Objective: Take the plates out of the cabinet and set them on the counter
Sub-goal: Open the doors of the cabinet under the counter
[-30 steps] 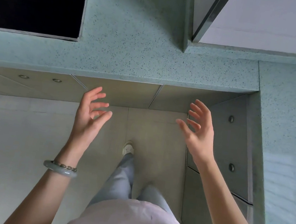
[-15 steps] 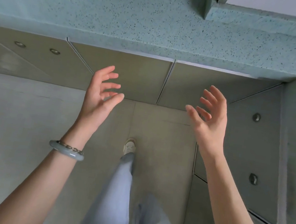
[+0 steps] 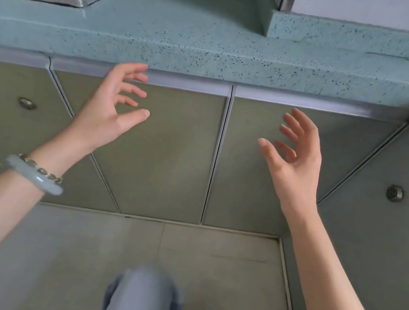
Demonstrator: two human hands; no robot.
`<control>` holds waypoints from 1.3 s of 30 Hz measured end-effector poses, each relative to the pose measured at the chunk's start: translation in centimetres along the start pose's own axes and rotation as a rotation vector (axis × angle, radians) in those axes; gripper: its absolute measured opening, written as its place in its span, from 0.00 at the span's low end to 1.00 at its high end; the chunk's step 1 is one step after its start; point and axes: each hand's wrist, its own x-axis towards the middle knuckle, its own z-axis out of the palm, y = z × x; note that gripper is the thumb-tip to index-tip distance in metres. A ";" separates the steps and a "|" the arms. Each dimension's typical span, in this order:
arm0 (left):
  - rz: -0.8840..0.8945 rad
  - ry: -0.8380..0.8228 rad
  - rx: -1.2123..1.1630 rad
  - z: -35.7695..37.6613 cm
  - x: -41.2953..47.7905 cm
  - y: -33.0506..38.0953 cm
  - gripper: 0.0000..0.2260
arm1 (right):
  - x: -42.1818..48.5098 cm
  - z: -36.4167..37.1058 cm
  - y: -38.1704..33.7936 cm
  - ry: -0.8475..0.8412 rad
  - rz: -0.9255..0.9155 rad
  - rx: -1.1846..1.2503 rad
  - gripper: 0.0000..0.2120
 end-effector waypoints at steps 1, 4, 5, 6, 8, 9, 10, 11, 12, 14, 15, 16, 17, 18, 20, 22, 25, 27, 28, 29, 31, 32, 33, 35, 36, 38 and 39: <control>0.023 0.000 0.002 0.3 -0.3 -0.3 0.28 | -0.2 0.1 0.6 0.007 -0.020 0.016 0.29; 0.055 0.008 -0.015 2.2 -1.9 -1.3 0.28 | -0.8 0.3 1.8 0.021 -0.073 0.046 0.29; 0.057 0.015 -0.029 3.0 -2.3 -1.7 0.28 | -0.9 0.4 2.0 0.019 -0.083 0.052 0.29; 0.055 0.025 -0.051 3.8 -2.6 -2.0 0.28 | -0.9 0.5 2.1 0.016 -0.090 0.059 0.29; 0.035 0.068 -0.129 5.3 -2.4 -2.1 0.27 | -0.9 0.7 2.2 0.009 -0.101 0.057 0.29; 0.017 0.103 -0.192 6.0 -2.0 -2.0 0.27 | -0.8 0.8 2.1 0.001 -0.107 0.050 0.28; -0.005 0.141 -0.261 6.7 -1.5 -1.7 0.26 | -0.6 0.9 2.0 -0.008 -0.114 0.045 0.28; -0.031 0.176 -0.326 7.4 -0.9 -1.4 0.25 | -0.3 1.0 2.0 -0.016 -0.121 0.040 0.28; -0.068 0.208 -0.394 8.2 -0.3 -1.1 0.24 | -0.1 1.0 1.9 -0.018 -0.131 0.037 0.28; -0.167 0.276 -0.572 9.5 1.3 -0.5 0.21 | 0.7 1.1 1.9 -0.028 -0.172 0.030 0.28; -0.225 0.304 -0.686 10.1 2.0 -0.3 0.20 | 1.0 1.2 1.8 -0.037 -0.198 0.021 0.28; -0.283 0.327 -0.805 10.7 2.7 0.0 0.20 | 1.3 1.1 1.7 -0.047 -0.230 0.005 0.27; -0.335 0.342 -0.920 11.2 3.3 0.2 0.20 | 1.6 1.1 1.5 -0.056 -0.263 -0.015 0.27; -0.382 0.348 -1.021 11.7 3.8 0.5 0.21 | 1.9 0.9 1.4 -0.064 -0.295 -0.037 0.28; -0.446 0.343 -1.179 12.3 4.5 0.9 0.20 | 2.4 0.4 1.0 -0.082 -0.331 -0.070 0.28; -0.472 0.316 -1.263 12.3 5.0 1.3 0.16 | 2.8 -0.1 0.6 -0.097 -0.337 -0.093 0.28; -0.483 0.243 -1.317 11.7 5.6 1.9 0.13 | 3.1 -0.6 0.1 -0.112 -0.359 -0.123 0.27; -0.488 0.217 -1.316 11.5 5.7 2.4 0.14 | 3.0 -0.9 -0.2 -0.127 -0.380 -0.142 0.27; -0.489 0.212 -1.291 11.5 5.6 2.6 0.11 | 2.9 -1.0 -0.3 -0.142 -0.388 -0.154 0.27; -0.490 0.203 -1.249 11.5 5.3 2.8 0.08 | 2.7 -1.0 -0.3 -0.158 -0.393 -0.164 0.26; -0.474 0.166 -1.161 11.1 4.3 3.0 0.06 | 2.3 -0.9 -0.2 -0.190 -0.395 -0.186 0.25; -0.465 0.140 -1.137 10.7 3.5 3.0 0.06 | 2.2 -0.8 -0.2 -0.210 -0.387 -0.198 0.24; -0.459 0.116 -1.122 10.1 2.4 2.9 0.07 | 2.1 -0.7 -0.2 -0.237 -0.371 -0.206 0.23; -0.460 0.083 -1.097 8.5 -0.1 3.1 0.10 | 1.7 -0.1 -0.5 -0.319 -0.343 -0.212 0.24; -0.468 0.075 -1.077 7.7 -1.4 3.4 0.13 | 1.4 0.5 -0.8 -0.369 -0.340 -0.214 0.26; -0.500 0.072 -1.024 5.9 -4.1 4.3 0.18 | 0.5 2.0 -1.4 -0.471 -0.363 -0.205 0.31; -0.520 0.079 -0.991 4.9 -5.4 4.7 0.20 | 0.0 3.0 -1.7 -0.521 -0.376 -0.190 0.33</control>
